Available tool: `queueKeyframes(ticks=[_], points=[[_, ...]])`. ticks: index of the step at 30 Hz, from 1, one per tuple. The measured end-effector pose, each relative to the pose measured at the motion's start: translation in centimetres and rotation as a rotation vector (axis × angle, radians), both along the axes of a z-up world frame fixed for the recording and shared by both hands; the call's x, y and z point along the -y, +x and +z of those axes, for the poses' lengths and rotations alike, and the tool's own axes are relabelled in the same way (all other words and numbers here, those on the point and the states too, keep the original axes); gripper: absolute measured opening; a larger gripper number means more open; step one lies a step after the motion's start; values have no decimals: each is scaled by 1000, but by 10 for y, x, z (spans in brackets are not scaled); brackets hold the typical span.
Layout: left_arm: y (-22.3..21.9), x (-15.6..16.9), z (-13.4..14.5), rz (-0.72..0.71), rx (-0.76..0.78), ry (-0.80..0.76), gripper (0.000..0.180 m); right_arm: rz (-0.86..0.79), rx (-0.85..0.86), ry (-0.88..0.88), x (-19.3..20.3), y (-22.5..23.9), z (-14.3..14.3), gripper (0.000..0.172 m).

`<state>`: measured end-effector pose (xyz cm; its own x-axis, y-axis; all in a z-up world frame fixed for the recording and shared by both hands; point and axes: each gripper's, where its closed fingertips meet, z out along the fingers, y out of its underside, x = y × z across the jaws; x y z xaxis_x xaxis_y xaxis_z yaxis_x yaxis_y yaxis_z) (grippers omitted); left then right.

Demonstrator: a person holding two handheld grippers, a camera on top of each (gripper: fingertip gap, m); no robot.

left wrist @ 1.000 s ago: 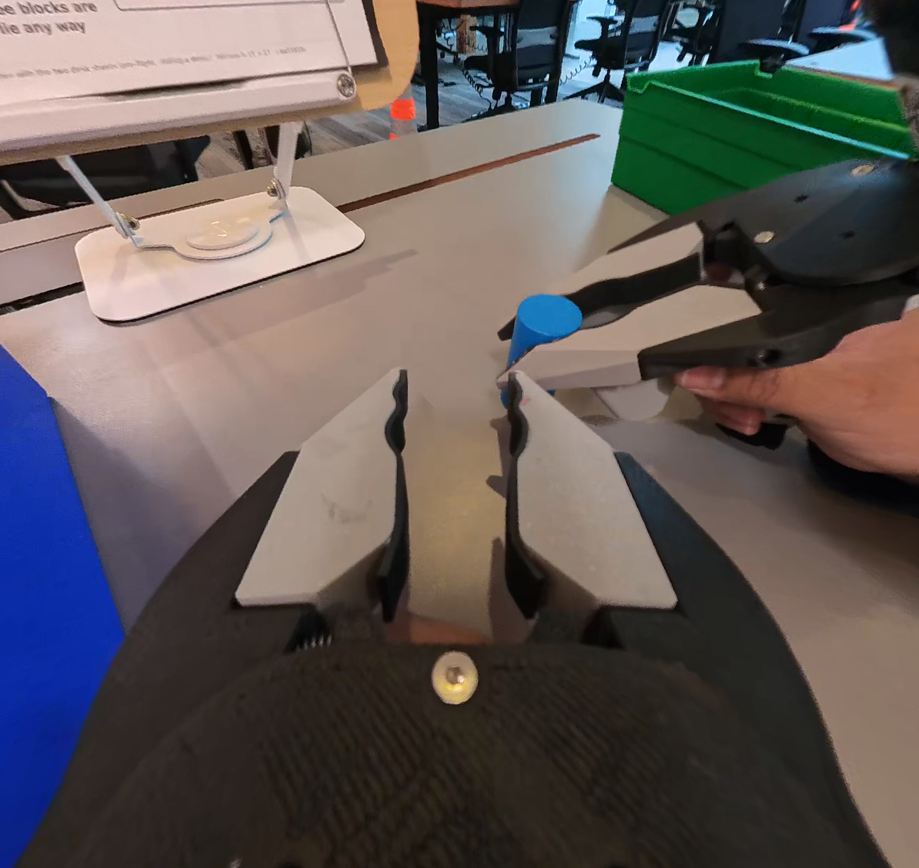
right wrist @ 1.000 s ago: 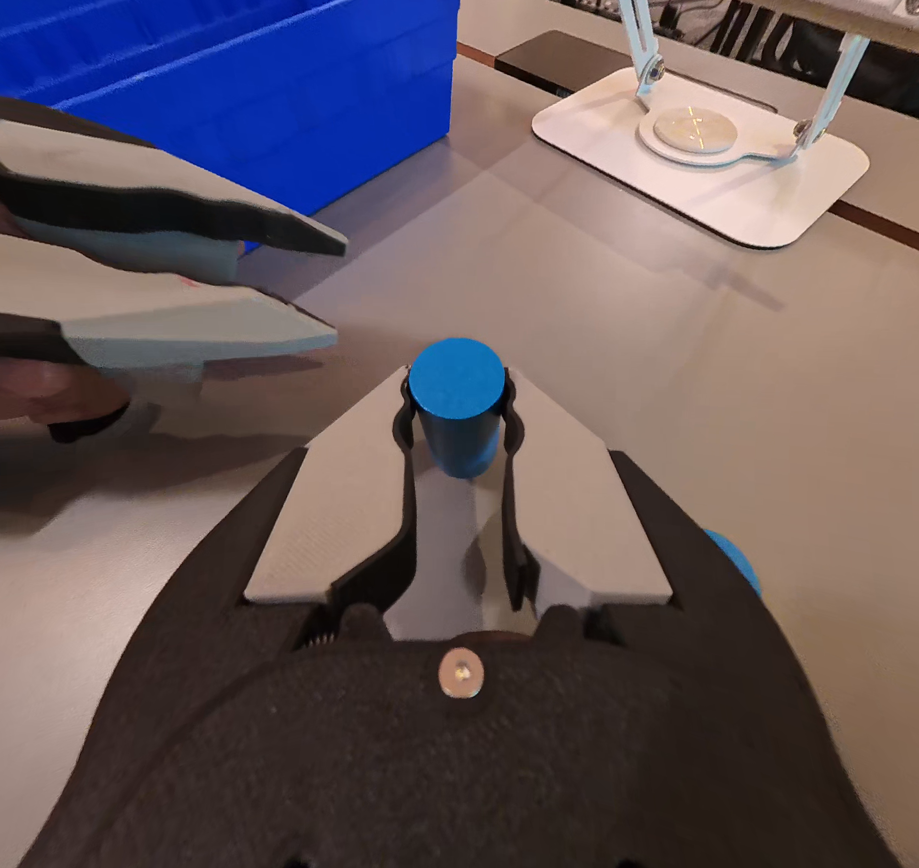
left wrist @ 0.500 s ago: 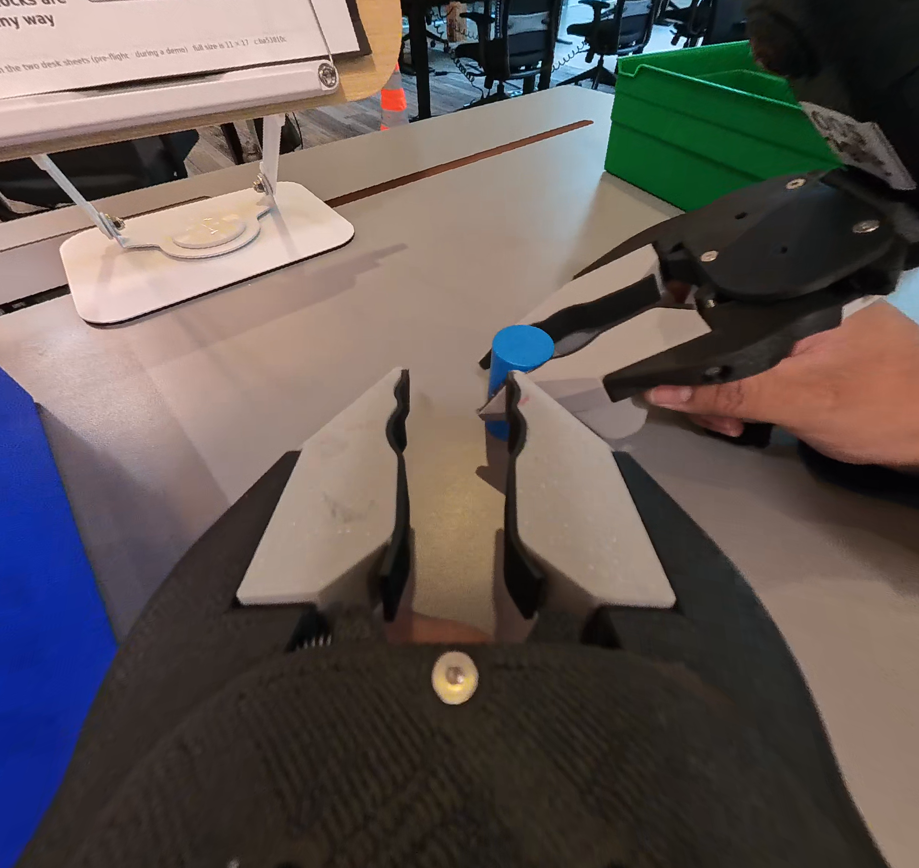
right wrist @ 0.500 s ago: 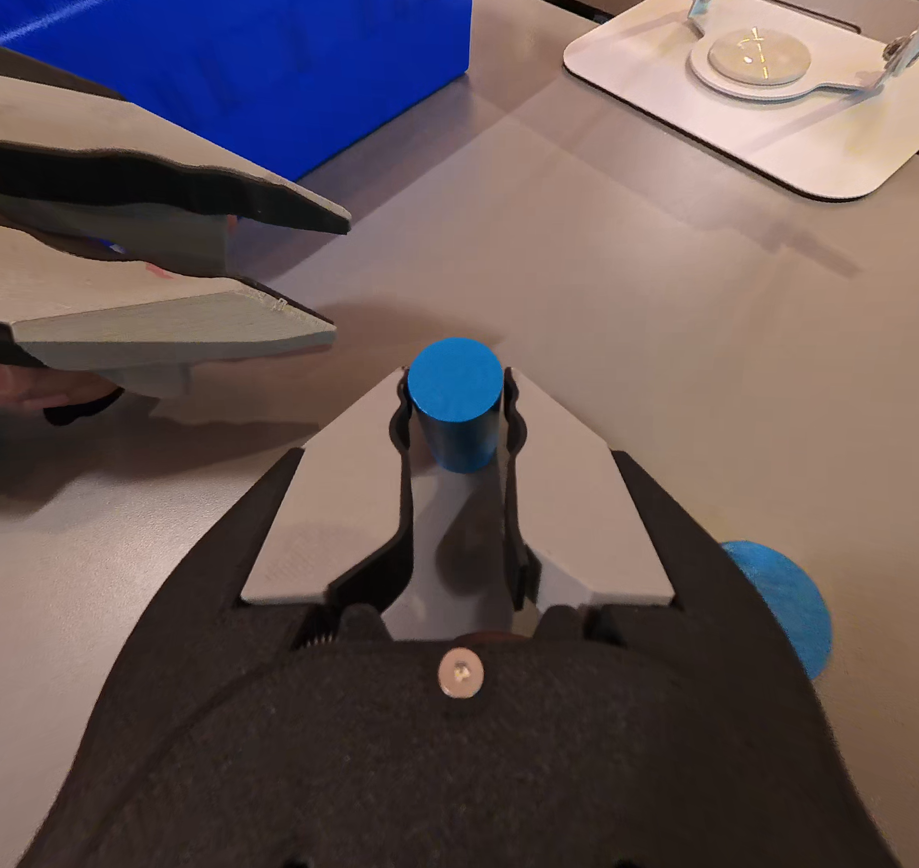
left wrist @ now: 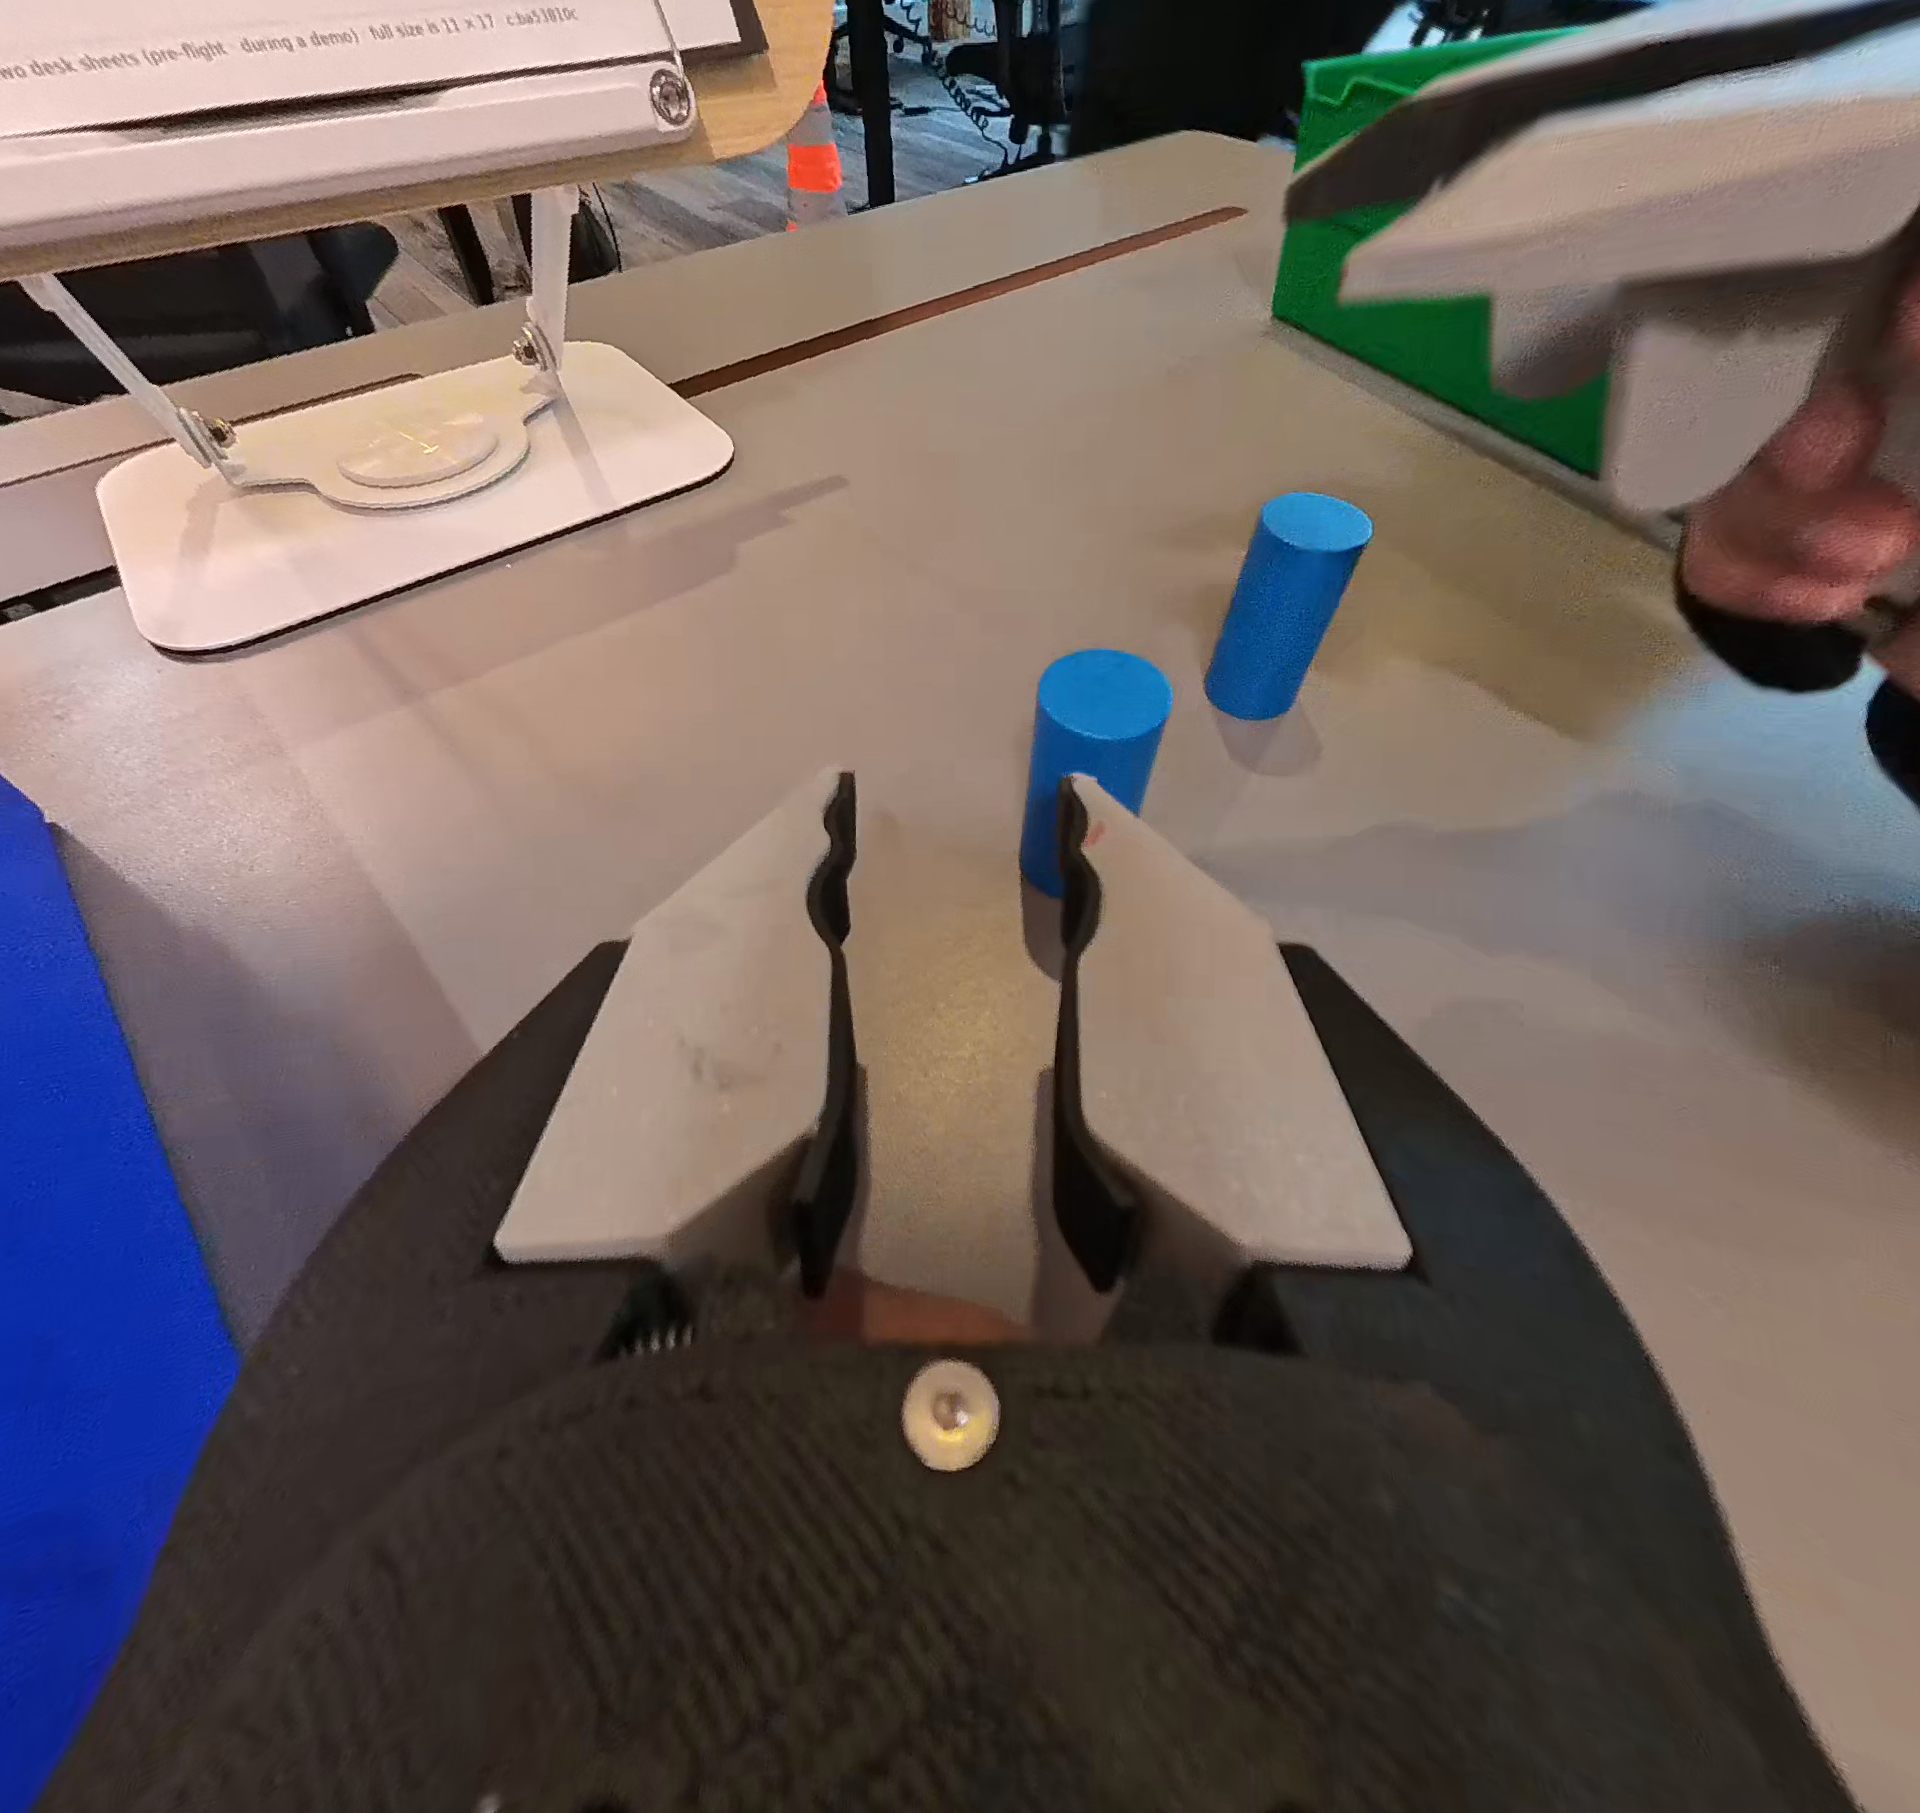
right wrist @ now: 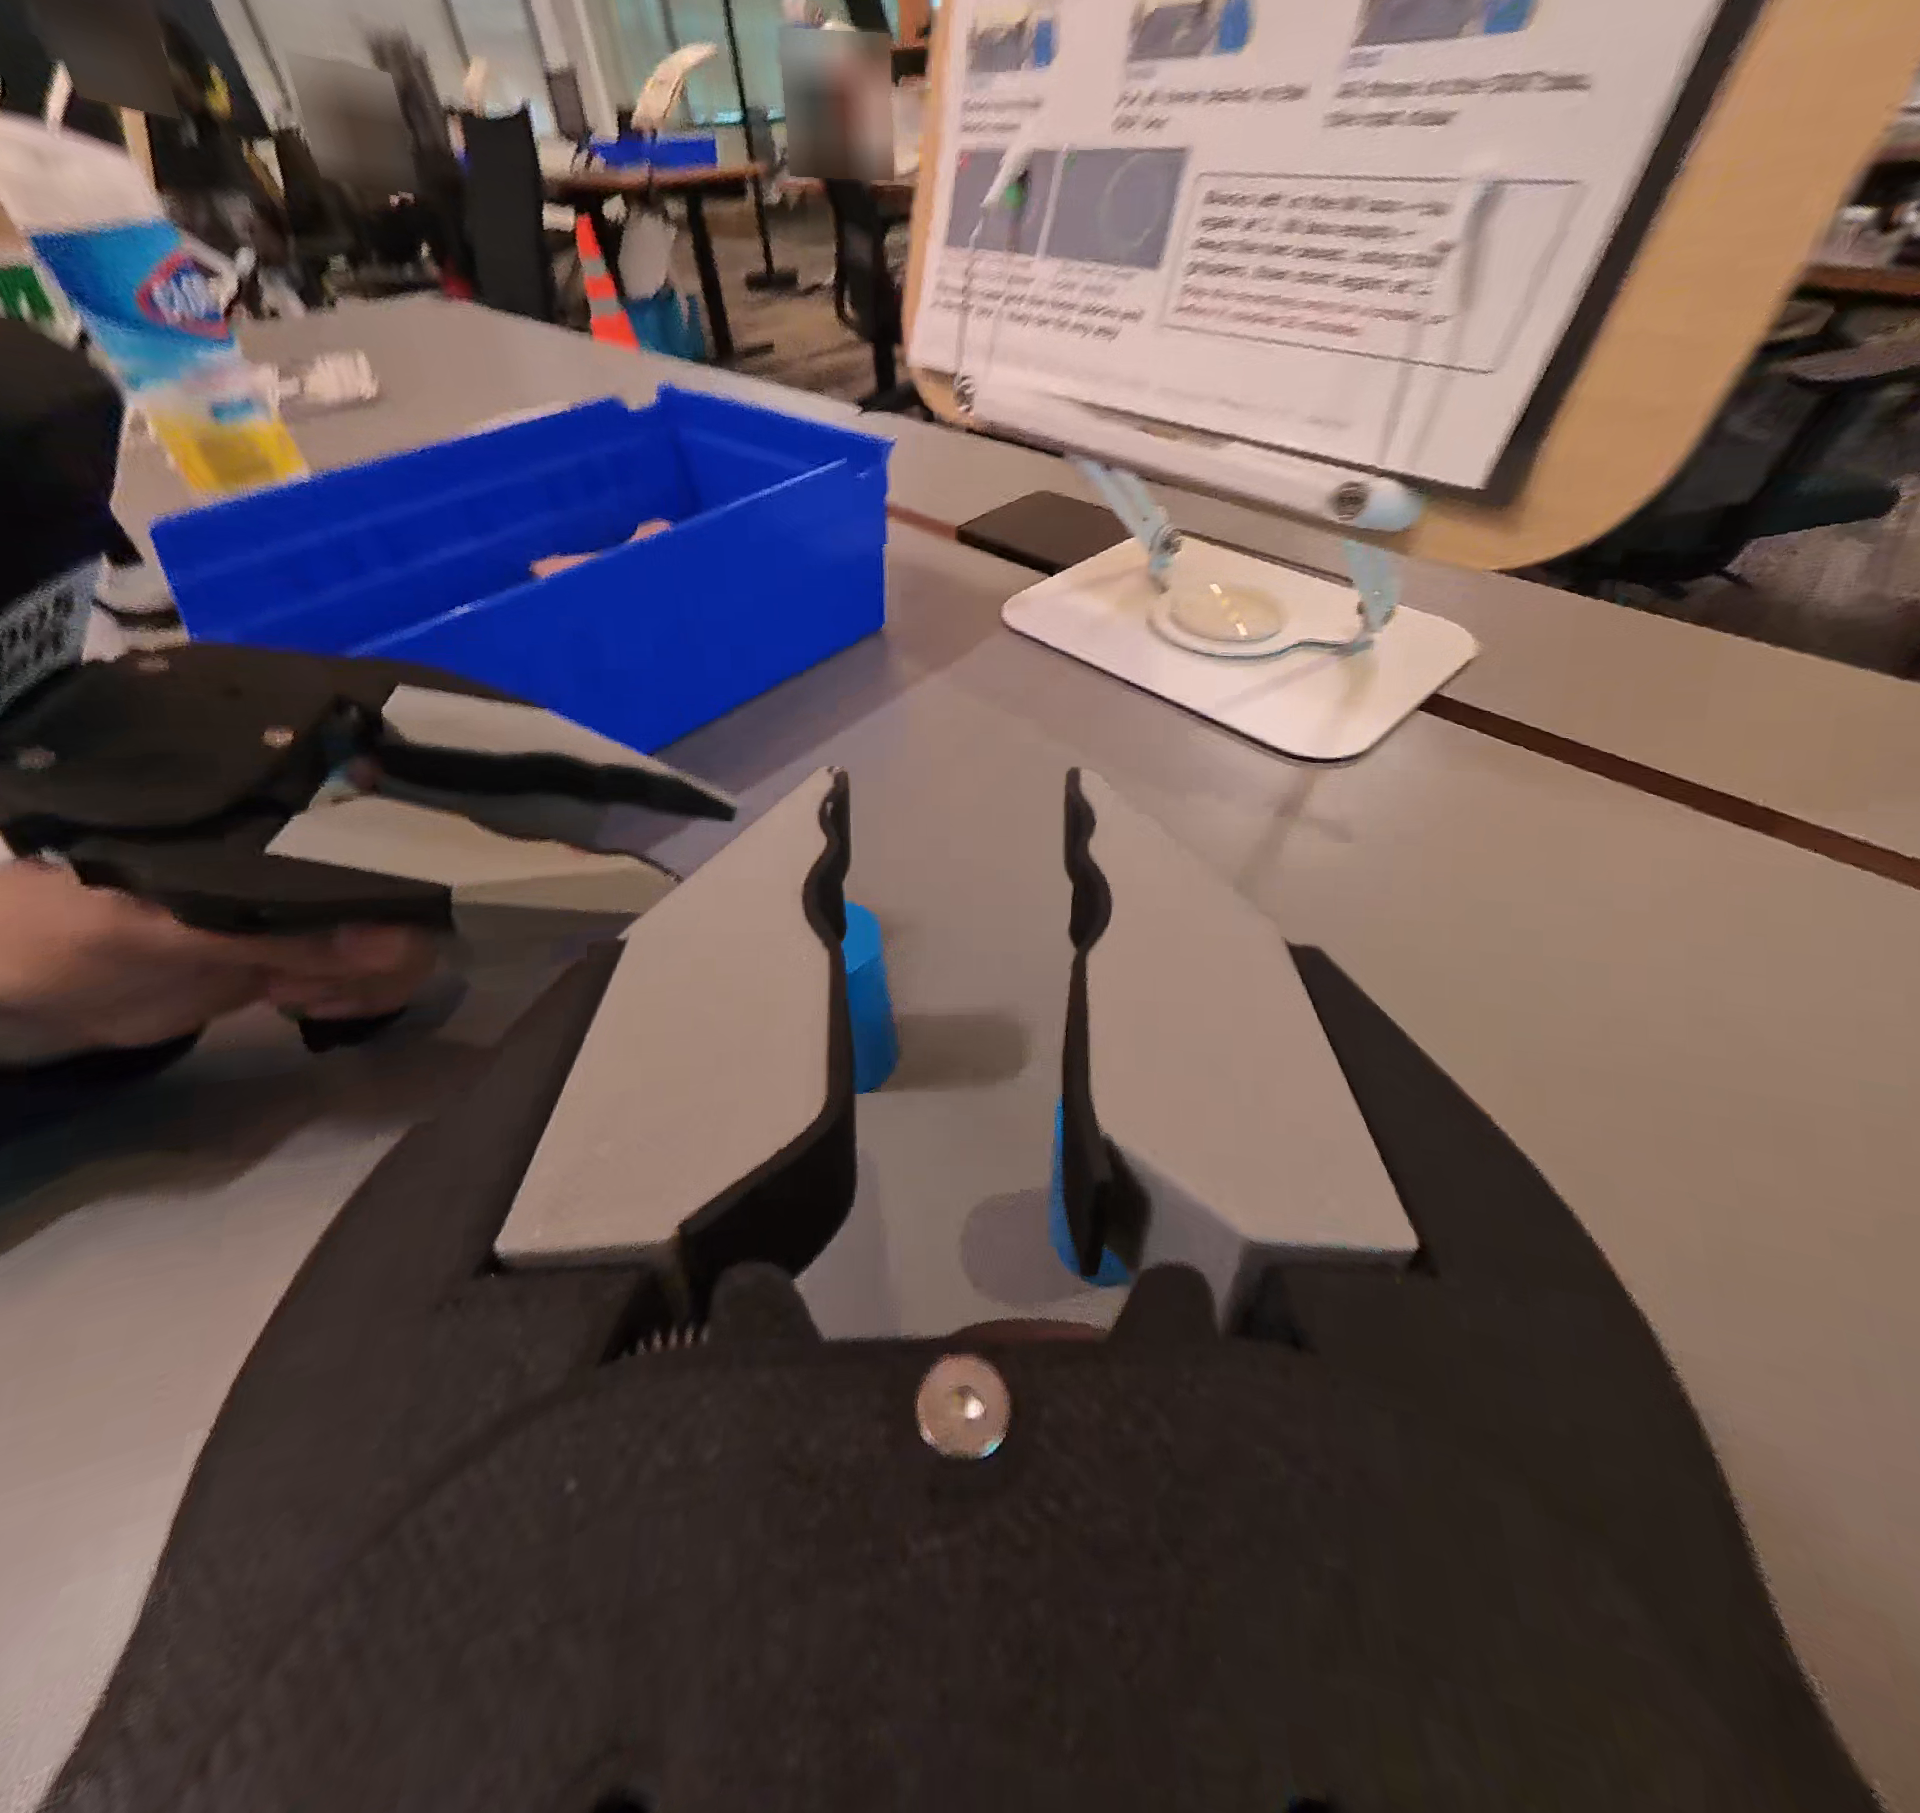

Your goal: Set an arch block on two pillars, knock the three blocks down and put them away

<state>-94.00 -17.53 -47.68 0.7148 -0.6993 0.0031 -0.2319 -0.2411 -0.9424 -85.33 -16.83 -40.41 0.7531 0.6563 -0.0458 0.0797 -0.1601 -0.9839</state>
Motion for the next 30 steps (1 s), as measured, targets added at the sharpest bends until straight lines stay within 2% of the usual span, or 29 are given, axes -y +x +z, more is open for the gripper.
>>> queueKeyframes(ticks=[5,12,16,23,30], points=[[1,0,-4,-5,-19,4,37,-26,-113,-40,-8,27,7,39],[9,-3,-10,-26,-26,-35,34,-87,1,-105,-20,51,-12,35],[17,-1,-21,-82,-58,-110,37,-89,39,-194,-23,65,-30,34],[23,-4,-28,-91,-71,-157,38,-118,155,-327,-30,73,-71,34],[36,-10,-37,-110,-126,-190,39,-139,212,-413,-29,79,-92,31]])
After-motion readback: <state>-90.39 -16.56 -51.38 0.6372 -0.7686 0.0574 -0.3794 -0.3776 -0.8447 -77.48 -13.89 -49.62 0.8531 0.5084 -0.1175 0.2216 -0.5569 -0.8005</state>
